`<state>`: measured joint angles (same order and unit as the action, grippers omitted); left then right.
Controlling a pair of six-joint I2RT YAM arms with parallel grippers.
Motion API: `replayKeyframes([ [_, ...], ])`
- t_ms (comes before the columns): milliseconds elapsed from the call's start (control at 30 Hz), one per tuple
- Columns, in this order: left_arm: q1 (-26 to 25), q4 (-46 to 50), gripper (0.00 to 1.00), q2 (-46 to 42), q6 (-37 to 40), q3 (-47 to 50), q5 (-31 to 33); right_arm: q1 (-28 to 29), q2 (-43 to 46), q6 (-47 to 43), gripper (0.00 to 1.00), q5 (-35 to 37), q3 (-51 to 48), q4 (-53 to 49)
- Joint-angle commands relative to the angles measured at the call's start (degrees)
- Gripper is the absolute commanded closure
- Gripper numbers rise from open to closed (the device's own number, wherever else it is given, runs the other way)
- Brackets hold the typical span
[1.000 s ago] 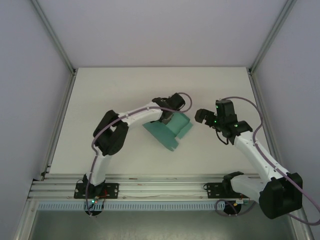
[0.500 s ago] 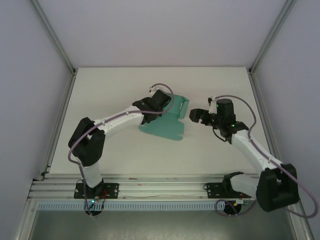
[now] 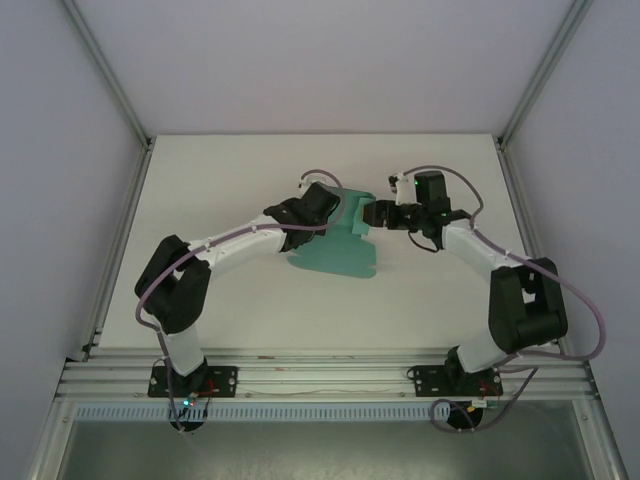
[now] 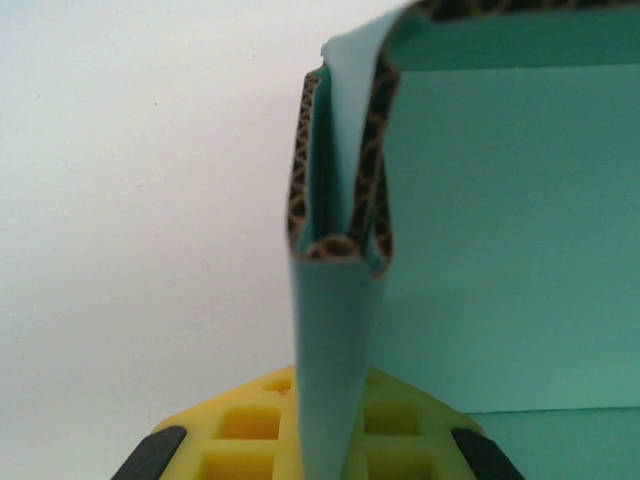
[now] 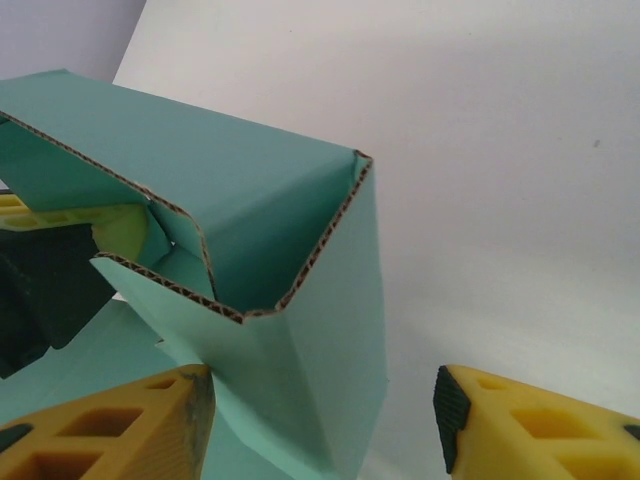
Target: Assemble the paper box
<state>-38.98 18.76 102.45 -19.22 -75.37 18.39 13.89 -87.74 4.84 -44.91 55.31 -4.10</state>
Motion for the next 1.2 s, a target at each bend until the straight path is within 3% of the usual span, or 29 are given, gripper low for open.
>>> replayKeyframes([
  [0,-0.13,-1.1,1.0,-1.56,-1.34,-0.57,-0.66,1.69,-1.05,0.69,0.41,-0.53,1.36,2.91],
  [100,-0.39,-1.17,1.0,-1.14,-1.69,-1.2,-1.09,3.19,-2.3,2.54,0.48,4.75,1.45,4.0],
  [200,-0.78,-1.38,1.0,-0.9,-1.81,-1.69,-1.49,5.22,-4.04,4.2,0.56,16.77,2.35,3.42],
  [300,-1.42,-0.9,1.0,0.03,-1.93,-2.62,-1.36,6.4,-6.78,6.19,0.77,23.86,3.62,3.13],
  [400,-2.08,-0.51,1.0,0.89,-1.92,-2.72,-0.59,6.61,-9.32,8.57,0.78,27.94,4.46,3.39],
  [533,-2.48,-0.41,1.0,2.49,-3.32,-2.7,-1.02,8.04,-13.3,11.15,0.88,35.26,6.64,1.02],
  [733,-3.29,3.34,1.0,6.51,-6.87,-5.56,0.59,11.6,-19.98,18.44,1.0,56.08,11.48,-8.93],
  [900,-2.79,6.42,1.0,8.75,-11.61,-6.26,3.32,12.17,-24.7,31.36,1.0,74.25,14.91,-21.58],
  [1067,-0.58,5.01,1.0,8.56,-13.88,-4.39,-0.92,12.43,-28.49,35.76,1.0,81.36,17.03,-24.09],
  [1167,-0.57,4.87,1.0,8.8,-13.71,-4.31,-0.65,12.17,-27.39,33.83,1.0,79.14,15.15,-18.55],
])
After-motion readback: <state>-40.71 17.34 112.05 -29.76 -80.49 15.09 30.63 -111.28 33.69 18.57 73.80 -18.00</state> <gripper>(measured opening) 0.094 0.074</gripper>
